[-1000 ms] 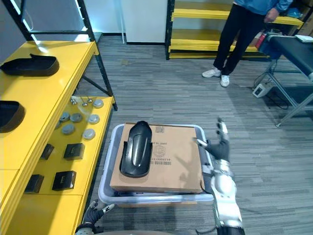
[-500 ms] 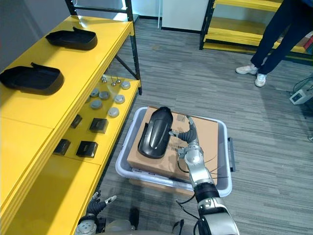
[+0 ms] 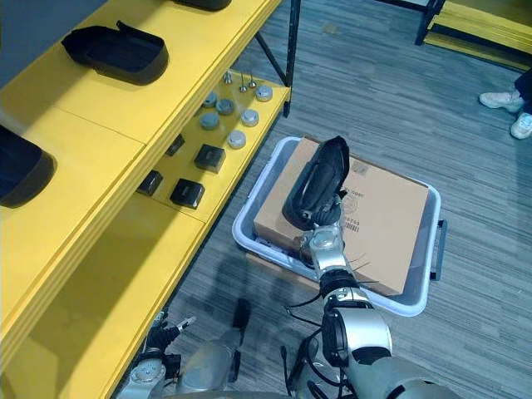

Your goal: Walk over and take plastic housings, then place them on the shelf

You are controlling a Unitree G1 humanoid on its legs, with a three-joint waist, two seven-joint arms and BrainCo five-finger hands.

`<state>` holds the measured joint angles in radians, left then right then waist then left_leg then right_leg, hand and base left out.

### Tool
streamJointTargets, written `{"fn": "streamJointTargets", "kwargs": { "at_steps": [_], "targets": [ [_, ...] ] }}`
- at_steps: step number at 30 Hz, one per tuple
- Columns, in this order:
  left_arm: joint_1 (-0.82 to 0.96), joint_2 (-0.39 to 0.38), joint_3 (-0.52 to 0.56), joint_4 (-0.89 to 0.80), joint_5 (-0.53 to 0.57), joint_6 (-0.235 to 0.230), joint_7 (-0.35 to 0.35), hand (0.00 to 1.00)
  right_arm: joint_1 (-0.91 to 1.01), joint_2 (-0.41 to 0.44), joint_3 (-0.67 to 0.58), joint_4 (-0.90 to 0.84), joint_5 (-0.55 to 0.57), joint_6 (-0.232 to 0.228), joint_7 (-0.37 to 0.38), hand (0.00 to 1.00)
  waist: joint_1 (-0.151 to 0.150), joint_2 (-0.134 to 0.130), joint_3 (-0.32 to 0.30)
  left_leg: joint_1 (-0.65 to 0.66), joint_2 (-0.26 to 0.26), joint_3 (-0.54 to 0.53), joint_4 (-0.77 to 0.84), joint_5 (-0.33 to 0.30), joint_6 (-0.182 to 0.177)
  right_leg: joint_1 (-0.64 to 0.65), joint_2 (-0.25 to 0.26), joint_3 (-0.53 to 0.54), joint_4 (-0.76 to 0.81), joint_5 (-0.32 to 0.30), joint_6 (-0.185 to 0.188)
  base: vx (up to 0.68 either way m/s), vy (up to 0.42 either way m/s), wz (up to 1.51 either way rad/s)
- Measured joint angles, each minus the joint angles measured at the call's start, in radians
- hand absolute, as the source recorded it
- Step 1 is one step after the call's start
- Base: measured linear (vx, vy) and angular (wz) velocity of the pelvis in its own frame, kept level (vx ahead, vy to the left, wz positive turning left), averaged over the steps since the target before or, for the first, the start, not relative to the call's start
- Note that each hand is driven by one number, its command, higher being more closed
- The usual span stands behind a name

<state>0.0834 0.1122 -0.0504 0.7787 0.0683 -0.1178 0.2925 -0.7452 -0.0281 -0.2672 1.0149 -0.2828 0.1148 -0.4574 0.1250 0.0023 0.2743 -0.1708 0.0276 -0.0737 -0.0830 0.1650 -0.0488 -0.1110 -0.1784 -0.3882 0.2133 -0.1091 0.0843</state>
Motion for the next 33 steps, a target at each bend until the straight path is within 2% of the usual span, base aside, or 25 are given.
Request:
{"fn": "streamJointTargets", "kwargs": {
  "at_steps": [5,14,20,24,33],
  "targets": [
    [-0.032,-0.014,-0.035,0.001,-0.018,-0.001,0.008,0.00,-0.044,0.000,0.010,0.018,0.001,-0.011,-0.022,0.00,-0.002,-0.002,0.037,0.000,0.007,-0.001,0.013,-0.001,0.000,0.000,0.004,0.001,0.014,-0.018,-0.010,0.06,-0.070,0.00],
    [-0.041,-0.029,-0.048,0.000,-0.019,0.000,0.015,0.00,-0.023,0.010,0.043,-0.039,-0.004,-0.023,-0.028,0.00,-0.002,0.000,0.044,0.008,0.006,0.004,0.008,-0.004,-0.004,-0.001,0.003,0.007,0.019,-0.024,-0.010,0.00,-0.013,-0.01],
    [-0.040,-0.030,-0.048,0.000,-0.018,0.000,0.014,0.00,0.105,0.038,0.082,-0.235,-0.031,-0.024,-0.057,0.00,-0.004,0.000,0.045,0.020,0.005,0.005,-0.006,-0.004,-0.004,0.009,0.002,0.005,0.012,-0.025,-0.007,0.01,-0.006,0.00],
    [-0.040,-0.031,-0.048,-0.002,-0.018,0.000,0.013,0.00,0.148,0.048,0.092,-0.290,-0.054,-0.024,-0.072,0.00,-0.005,-0.001,0.046,0.034,0.002,0.005,-0.008,-0.005,-0.006,0.023,-0.001,0.004,0.010,-0.027,-0.002,0.03,-0.014,0.01],
    [-0.028,-0.030,-0.047,-0.002,-0.016,0.000,0.010,0.00,0.243,0.064,0.117,-0.438,-0.112,-0.024,-0.123,0.00,-0.030,-0.002,0.046,0.047,-0.001,-0.007,-0.007,-0.006,-0.008,0.053,-0.001,-0.015,-0.002,-0.028,0.000,0.00,-0.007,0.05]
  ]
}}
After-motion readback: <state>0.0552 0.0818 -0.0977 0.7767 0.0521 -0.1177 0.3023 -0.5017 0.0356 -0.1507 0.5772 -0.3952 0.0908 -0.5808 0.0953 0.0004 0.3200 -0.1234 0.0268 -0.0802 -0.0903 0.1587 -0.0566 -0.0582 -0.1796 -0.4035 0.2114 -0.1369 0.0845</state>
